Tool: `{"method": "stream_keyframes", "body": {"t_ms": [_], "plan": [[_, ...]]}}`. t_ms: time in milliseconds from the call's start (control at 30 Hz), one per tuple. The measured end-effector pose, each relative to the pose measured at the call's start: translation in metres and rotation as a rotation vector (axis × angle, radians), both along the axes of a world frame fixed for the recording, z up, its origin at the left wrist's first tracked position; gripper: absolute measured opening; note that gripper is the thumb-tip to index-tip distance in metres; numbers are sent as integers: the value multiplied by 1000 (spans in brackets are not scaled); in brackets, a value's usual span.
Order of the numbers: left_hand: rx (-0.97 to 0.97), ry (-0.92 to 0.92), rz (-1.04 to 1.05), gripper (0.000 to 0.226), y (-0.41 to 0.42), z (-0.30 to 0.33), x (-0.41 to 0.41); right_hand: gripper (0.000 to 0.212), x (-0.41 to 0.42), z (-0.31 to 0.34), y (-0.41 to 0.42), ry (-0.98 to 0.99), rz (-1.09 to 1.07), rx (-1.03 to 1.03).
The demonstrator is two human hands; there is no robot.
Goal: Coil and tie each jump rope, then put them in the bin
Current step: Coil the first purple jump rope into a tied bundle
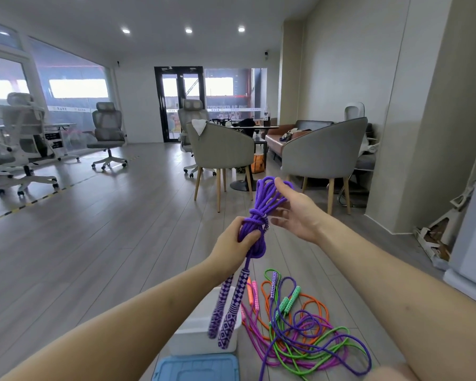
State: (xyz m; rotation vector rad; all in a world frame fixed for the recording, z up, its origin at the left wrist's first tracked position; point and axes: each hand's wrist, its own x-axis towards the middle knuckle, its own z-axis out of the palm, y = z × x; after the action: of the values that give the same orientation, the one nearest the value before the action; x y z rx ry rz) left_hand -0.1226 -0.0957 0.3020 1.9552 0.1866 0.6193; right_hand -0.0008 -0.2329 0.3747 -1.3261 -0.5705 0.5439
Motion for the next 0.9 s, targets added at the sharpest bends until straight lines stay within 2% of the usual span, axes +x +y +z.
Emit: {"method": "stream_keyframes", "body": {"t_ms": [67,233,333,400,500,600,700,767,900], "plan": [[100,0,34,18,4,-1,-5,37,-5,3,1,-59,-23,-17],[363,44,111,39,17,-12,-7,38,-19,7,12,-224,28,-90],[561,45,231,42,23,-17,-6,30,-26,6,21,-289,-8,-123],[621,47,267,42,23,-15,-7,22,-25,3,25,-308,-30,-148],[505,130,172,47,24,-12,-6,16,-21,0,28,-245,11,-134],[157,156,-46,57,22,-1,-8,15,-20,-3,29,-144,68,-86],[-143,110,-168,42,16,14,-13,16,-20,-2,28,-72,208,-84],[-226,97,-117,35,16,20,-16,17,-23,1,28,-18,266,-90],[-241,144,-74,29,18,22,-25,19,-34,9,33,76,305,-34]]}}
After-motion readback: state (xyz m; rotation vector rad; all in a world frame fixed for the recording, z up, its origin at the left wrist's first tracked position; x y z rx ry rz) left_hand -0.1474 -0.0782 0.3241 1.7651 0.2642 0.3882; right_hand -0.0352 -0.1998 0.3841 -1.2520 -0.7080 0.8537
